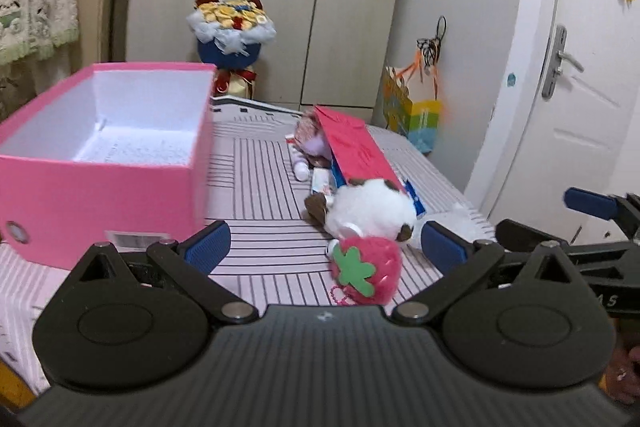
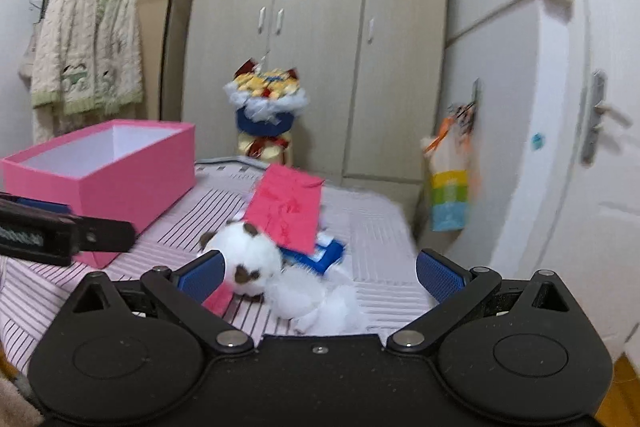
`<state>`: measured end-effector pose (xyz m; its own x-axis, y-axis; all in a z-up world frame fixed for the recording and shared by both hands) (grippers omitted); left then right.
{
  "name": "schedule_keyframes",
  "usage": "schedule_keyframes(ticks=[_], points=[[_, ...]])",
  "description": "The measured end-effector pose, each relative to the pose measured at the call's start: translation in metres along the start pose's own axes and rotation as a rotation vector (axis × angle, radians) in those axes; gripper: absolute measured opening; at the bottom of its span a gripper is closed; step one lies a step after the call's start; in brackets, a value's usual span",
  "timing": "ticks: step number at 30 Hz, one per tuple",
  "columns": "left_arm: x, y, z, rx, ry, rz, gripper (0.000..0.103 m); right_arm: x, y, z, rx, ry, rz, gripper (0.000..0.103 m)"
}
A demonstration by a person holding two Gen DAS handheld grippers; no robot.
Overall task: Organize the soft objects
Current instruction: 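Grasp the pink strawberry plush with the left gripper while the right grasps the white bath puff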
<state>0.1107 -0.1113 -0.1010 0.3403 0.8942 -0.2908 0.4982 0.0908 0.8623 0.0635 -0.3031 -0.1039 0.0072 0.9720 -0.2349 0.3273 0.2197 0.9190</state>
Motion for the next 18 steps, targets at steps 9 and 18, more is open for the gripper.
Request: schedule_keyframes(ticks=[9,18], points=[[-0.016,-0.040,0.055,0.061,-0.048,0.122,0.090,-0.024,-0.039,0.054,0.061,0.186,0.201,0.098],[-0.029,-0.052,0.078,0.023,-0.068,0.200,0.078,-0.022,-0.054,0.083,0.089,0.261,0.222,0.088]])
Point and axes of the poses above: each gripper's, at about its wrist camera, not at the fingertips, and z roughly the way its jaws point, x to its left, y to its top, the point moved 7 cm from there along z, roughly the way its jaws point, and after that the axes turned 9 degrees about -z, right-handed, at the moved point
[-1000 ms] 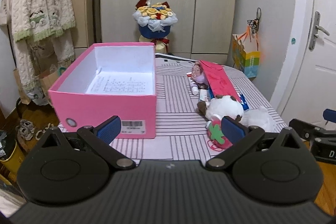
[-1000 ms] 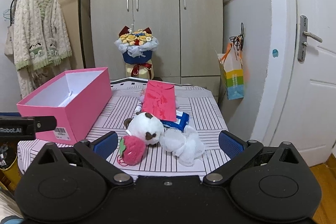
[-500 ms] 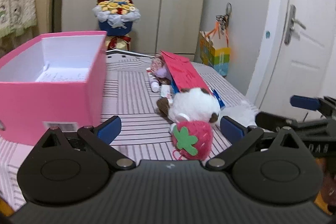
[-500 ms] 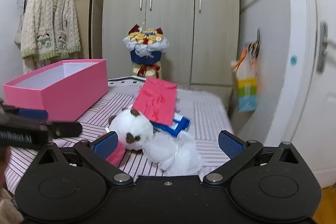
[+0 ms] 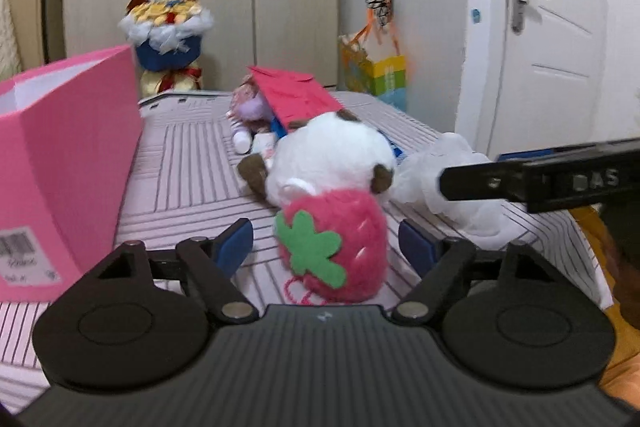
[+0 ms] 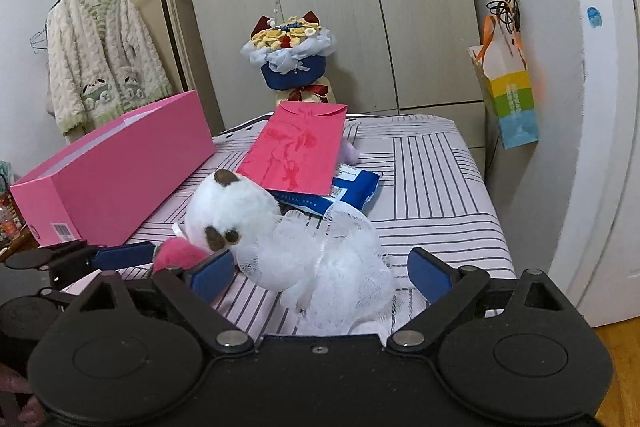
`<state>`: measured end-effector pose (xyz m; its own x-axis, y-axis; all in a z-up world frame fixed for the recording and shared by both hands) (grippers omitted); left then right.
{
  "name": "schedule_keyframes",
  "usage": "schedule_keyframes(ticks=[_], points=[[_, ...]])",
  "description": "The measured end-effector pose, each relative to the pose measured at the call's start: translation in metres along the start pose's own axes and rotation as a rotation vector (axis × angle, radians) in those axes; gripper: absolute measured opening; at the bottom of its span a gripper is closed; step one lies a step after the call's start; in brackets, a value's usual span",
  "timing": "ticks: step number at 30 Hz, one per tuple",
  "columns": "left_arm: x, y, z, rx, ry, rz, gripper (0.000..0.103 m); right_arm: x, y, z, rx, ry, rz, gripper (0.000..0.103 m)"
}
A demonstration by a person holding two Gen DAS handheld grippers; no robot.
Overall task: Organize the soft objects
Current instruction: 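Grasp the pink strawberry plush with the left gripper while the right grasps the white bath puff, then carry strawberry plush and bath puff into the pink box and open both grippers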
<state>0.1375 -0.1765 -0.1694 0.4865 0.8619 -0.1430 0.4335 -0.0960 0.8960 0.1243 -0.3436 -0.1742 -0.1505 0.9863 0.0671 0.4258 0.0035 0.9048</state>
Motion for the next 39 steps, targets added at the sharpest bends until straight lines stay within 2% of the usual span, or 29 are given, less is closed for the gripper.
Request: schedule_keyframes(ticks=[1,4,5,6,9,10,13,20,26,32,39], points=[[0.000,0.000,0.002,0.005,0.005,-0.001,0.076,0.000,-0.001,0.002,0.000,0.002,-0.003,0.085],[0.000,-0.002,0.009,0.028,0.013,-0.021,0.074,-0.002,-0.002,0.006,0.001,0.014,0.003,0.084],[0.001,-0.002,0.010,0.035,0.016,-0.027,0.072,-0.003,-0.002,0.008,0.006,0.014,0.005,0.084],[0.002,-0.003,0.011,0.045,0.018,-0.032,0.065,-0.004,-0.003,0.009,0.011,0.011,0.005,0.083],[0.005,-0.001,0.012,0.054,0.022,-0.039,0.052,-0.003,-0.005,0.013,0.024,0.016,-0.004,0.066],[0.006,0.000,0.012,0.055,0.020,-0.046,0.049,-0.002,-0.006,0.014,0.032,0.023,-0.002,0.055],[0.008,0.001,0.012,0.054,0.027,-0.066,0.046,0.010,-0.009,0.012,0.039,0.039,-0.053,0.050],[0.019,0.002,0.004,0.066,0.048,-0.104,0.044,0.022,-0.011,0.003,0.050,-0.024,-0.103,0.047],[0.038,0.006,-0.010,0.103,0.004,-0.199,0.044,0.034,-0.012,-0.012,0.066,-0.048,-0.112,0.047],[0.049,0.009,-0.029,0.092,-0.009,-0.217,0.044,0.057,-0.016,-0.020,0.076,-0.027,-0.116,0.046],[0.061,0.013,-0.059,0.086,0.007,-0.183,0.045,0.087,-0.007,-0.025,0.112,0.049,-0.111,0.046]])
Point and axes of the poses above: each gripper's, at about its wrist camera, not at the fingertips, and z roughly the way its jaws point, x to its left, y to its top, the point moved 7 cm from there along z, roughly the way its jaws point, and after that the axes turned 9 degrees about -z, right-handed, at the moved point
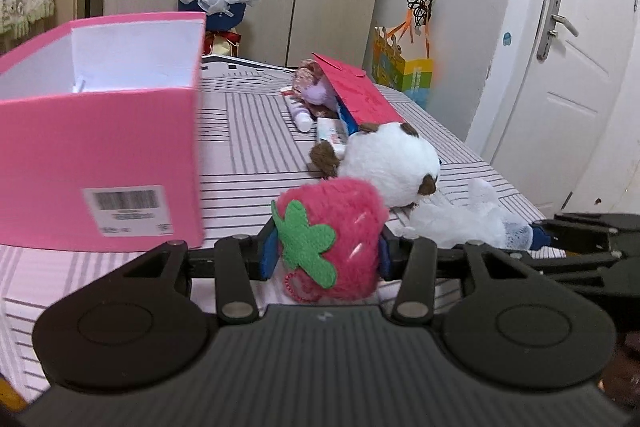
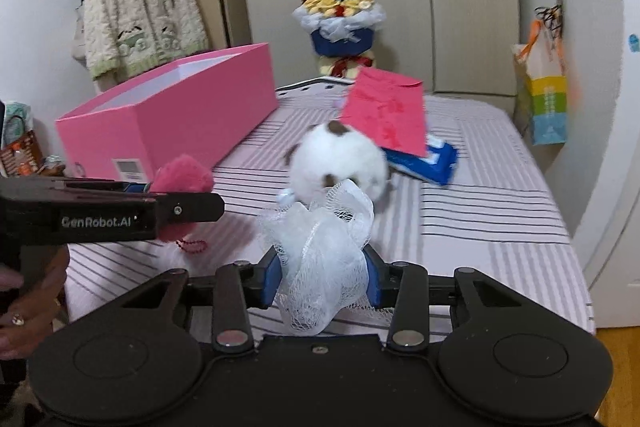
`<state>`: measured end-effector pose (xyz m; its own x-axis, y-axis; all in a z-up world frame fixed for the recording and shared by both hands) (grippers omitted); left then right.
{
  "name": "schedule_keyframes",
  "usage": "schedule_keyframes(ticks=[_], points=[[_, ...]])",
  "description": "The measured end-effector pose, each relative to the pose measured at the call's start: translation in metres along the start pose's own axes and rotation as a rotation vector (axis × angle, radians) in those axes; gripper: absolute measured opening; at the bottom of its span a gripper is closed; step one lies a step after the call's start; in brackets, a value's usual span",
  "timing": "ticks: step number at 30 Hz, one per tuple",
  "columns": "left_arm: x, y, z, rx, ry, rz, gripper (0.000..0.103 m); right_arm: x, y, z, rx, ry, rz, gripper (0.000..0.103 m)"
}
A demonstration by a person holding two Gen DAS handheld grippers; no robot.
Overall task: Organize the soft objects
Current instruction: 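Carry strawberry plush and bath puff into the pink box and open both grippers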
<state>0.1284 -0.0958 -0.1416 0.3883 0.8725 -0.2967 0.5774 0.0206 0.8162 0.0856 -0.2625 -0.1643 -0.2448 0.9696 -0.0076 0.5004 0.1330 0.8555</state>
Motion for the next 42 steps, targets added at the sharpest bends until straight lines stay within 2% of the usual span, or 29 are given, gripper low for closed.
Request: schedule_keyframes(ticks=[5,10,17,23,32,34,38,42], points=[[0.013,0.000,-0.015,0.047,0.030,0.030,0.045,0.022,0.012,-0.004,0.007,0.065,-0.013,0.046],[0.029,0.005,-0.033,0.090,0.018,-0.001,0.045,0.046,0.027,-0.008,0.016,0.140,-0.052,0.046],[0.058,0.021,-0.060,0.117,0.044,-0.023,0.045,0.080,0.055,-0.015,0.012,0.246,-0.159,0.046],[0.076,0.037,-0.079,0.141,0.053,-0.026,0.045,0.095,0.077,-0.014,0.017,0.337,-0.176,0.046],[0.082,0.075,-0.102,0.028,0.041,-0.035,0.045,0.098,0.114,-0.012,-0.026,0.365,-0.206,0.046],[0.082,0.085,-0.100,0.011,0.036,-0.025,0.045,0.100,0.125,-0.010,-0.049,0.395,-0.241,0.046],[0.084,0.112,-0.091,-0.022,0.017,-0.004,0.045,0.097,0.153,-0.001,-0.095,0.389,-0.284,0.047],[0.092,0.143,-0.071,-0.047,0.050,0.024,0.045,0.093,0.181,0.026,-0.110,0.358,-0.328,0.047]])
Point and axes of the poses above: each gripper's, at about its wrist camera, not at the fingertips, and z roughly the way its jaws point, x to its left, y to its top, the point moved 7 cm from there along z, roughly the way its jaws point, and after that the axes turned 9 degrees about -z, right-handed, at the moved point
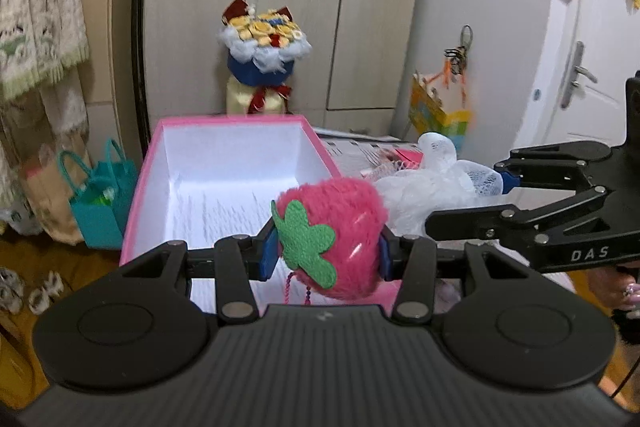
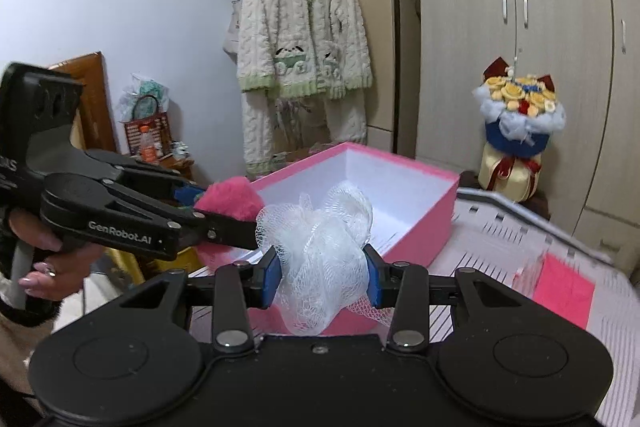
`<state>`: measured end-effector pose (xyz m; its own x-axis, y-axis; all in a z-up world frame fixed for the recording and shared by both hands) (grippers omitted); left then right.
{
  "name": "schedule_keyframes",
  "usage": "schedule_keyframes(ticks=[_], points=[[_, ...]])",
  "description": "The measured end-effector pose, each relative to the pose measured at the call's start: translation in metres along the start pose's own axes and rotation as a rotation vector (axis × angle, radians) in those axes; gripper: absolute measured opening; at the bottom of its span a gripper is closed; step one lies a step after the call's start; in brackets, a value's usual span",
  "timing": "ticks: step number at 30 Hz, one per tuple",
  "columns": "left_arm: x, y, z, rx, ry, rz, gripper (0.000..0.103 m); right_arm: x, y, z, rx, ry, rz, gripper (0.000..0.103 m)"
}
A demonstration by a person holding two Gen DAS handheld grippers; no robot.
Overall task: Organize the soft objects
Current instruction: 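Carry strawberry plush and bath puff into the pink box and open both grippers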
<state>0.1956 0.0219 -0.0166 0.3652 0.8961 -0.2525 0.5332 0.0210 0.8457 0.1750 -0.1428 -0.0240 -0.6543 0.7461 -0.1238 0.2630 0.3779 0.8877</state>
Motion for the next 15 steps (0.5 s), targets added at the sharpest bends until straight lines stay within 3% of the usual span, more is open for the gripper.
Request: schedule_keyframes(ticks=[3,6,10,15], points=[[0.009,0.018,0.027,0.047,0.025,0.020,0.045,-0.016,0.011,0.027,0.029,-0.017,-0.035,0.046],[0.022,0.031,0.065,0.152,0.031,0.028,0.045,-0.033,0.019,0.057,0.068,-0.026,-0.079,0.046],[0.041,0.035,0.111,0.274,0.096,0.054,0.045,-0.048,0.023,0.093,0.140,0.042,-0.124,0.046],[0.067,0.046,0.146,0.392,0.147,-0.019,0.045,-0.049,0.026,0.124,0.198,0.085,-0.244,0.046]])
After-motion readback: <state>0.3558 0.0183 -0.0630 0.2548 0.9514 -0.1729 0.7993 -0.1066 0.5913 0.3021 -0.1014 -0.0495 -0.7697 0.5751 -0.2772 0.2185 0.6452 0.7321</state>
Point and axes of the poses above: each gripper's, at about its wrist camera, not at the fingertips, and z roughly the way its jaws point, x to its left, y to its top, the point moved 7 cm from there along z, roughly the way its jaws point, and after that the axes turned 9 degrees about -z, right-handed, at the moved point
